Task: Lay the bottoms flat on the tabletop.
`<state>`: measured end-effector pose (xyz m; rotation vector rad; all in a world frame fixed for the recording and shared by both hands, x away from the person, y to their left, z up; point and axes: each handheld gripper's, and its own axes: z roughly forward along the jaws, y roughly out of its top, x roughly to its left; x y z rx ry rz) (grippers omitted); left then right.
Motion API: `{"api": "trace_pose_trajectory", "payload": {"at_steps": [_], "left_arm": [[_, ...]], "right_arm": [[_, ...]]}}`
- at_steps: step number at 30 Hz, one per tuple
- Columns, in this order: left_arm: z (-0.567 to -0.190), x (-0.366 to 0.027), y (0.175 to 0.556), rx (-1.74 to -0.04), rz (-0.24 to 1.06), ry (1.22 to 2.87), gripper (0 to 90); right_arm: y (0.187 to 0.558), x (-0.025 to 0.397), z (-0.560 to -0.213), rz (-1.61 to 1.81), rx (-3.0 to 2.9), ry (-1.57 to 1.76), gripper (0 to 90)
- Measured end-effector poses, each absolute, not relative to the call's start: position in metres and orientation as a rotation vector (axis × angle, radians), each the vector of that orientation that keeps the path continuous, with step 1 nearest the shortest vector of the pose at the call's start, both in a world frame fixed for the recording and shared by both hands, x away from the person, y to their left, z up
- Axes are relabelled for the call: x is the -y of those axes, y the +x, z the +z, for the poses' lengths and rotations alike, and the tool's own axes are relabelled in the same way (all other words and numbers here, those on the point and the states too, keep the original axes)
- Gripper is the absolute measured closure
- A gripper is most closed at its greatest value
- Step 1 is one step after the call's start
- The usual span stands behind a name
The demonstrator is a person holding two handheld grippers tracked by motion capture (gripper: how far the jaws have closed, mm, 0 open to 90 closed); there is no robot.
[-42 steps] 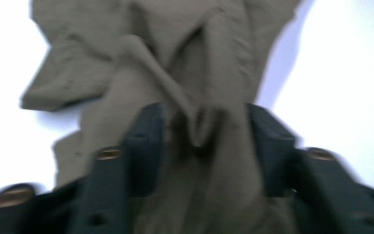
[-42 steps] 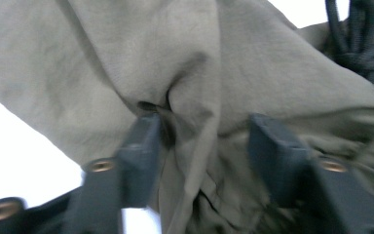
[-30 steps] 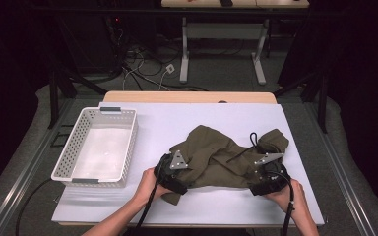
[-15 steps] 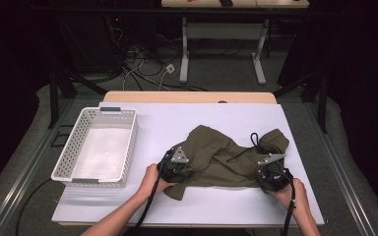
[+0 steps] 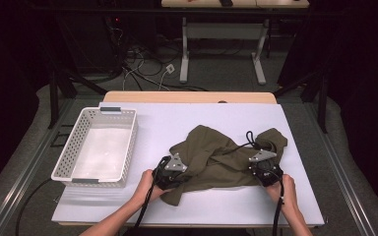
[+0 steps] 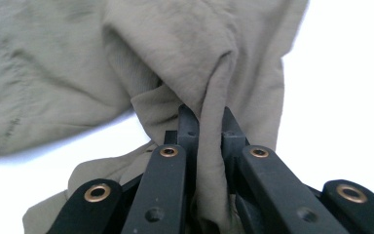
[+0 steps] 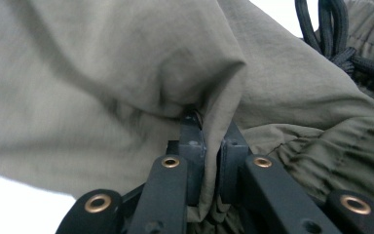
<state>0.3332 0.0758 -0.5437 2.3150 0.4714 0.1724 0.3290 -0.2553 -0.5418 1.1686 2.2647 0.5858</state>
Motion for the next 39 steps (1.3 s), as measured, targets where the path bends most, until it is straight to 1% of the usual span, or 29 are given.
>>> {"api": "trace_pose_trajectory", "payload": {"at_steps": [9,11,12,13,14,15,16,17,18,20,21,22,25,26,30,36,39], "left_arm": [[-0.543,-0.085,0.314,-0.448,0.162,2.339,84.7],[-0.544,-0.085,0.313,-0.454,0.178,2.341,83.9],[-0.544,-0.085,0.313,-0.450,0.188,2.343,82.9],[-0.543,-0.083,0.314,-0.457,0.209,2.343,80.8],[-0.543,-0.083,0.315,-0.459,0.218,2.345,74.1],[-0.542,-0.082,0.316,-0.467,0.224,2.335,71.6],[-0.541,-0.081,0.318,-0.485,0.226,2.331,63.5],[-0.541,-0.080,0.320,-0.499,0.219,2.324,56.6],[-0.542,-0.080,0.321,-0.508,0.212,2.312,53.9],[-0.543,-0.078,0.322,-0.528,0.216,2.311,43.8],[-0.544,-0.078,0.323,-0.534,0.213,2.309,41.0],[-0.544,-0.078,0.324,-0.541,0.211,2.308,38.6],[-0.544,-0.079,0.326,-0.555,0.226,2.299,34.9],[-0.543,-0.080,0.326,-0.563,0.231,2.294,32.4],[-0.544,-0.084,0.328,-0.590,0.232,2.279,27.6],[-0.545,-0.086,0.330,-0.609,0.232,2.273,27.5],[-0.548,-0.085,0.331,-0.617,0.231,2.276,28.6]], "right_arm": [[0.346,0.236,-0.541,0.645,-2.269,1.113,84.9],[0.348,0.233,-0.541,0.642,-2.287,1.108,83.3],[0.347,0.232,-0.541,0.643,-2.290,1.115,80.3],[0.347,0.232,-0.540,0.651,-2.298,1.112,76.3],[0.344,0.233,-0.537,0.668,-2.302,1.121,69.0],[0.343,0.233,-0.535,0.675,-2.303,1.130,64.1],[0.339,0.234,-0.532,0.679,-2.293,1.138,54.8],[0.335,0.235,-0.529,0.689,-2.297,1.138,50.6],[0.330,0.236,-0.526,0.706,-2.299,1.143,47.7],[0.320,0.241,-0.520,0.767,-2.292,1.174,45.7],[0.317,0.243,-0.519,0.788,-2.289,1.182,44.0],[0.312,0.245,-0.516,0.791,-2.281,1.190,41.3],[0.306,0.250,-0.512,0.797,-2.262,1.196,37.3],[0.304,0.251,-0.510,0.792,-2.256,1.207,35.1],[0.295,0.252,-0.508,0.780,-2.249,1.212,33.7],[0.277,0.258,-0.507,0.744,-2.195,1.244,29.7],[0.268,0.261,-0.504,0.725,-2.083,1.232,30.3]]}}
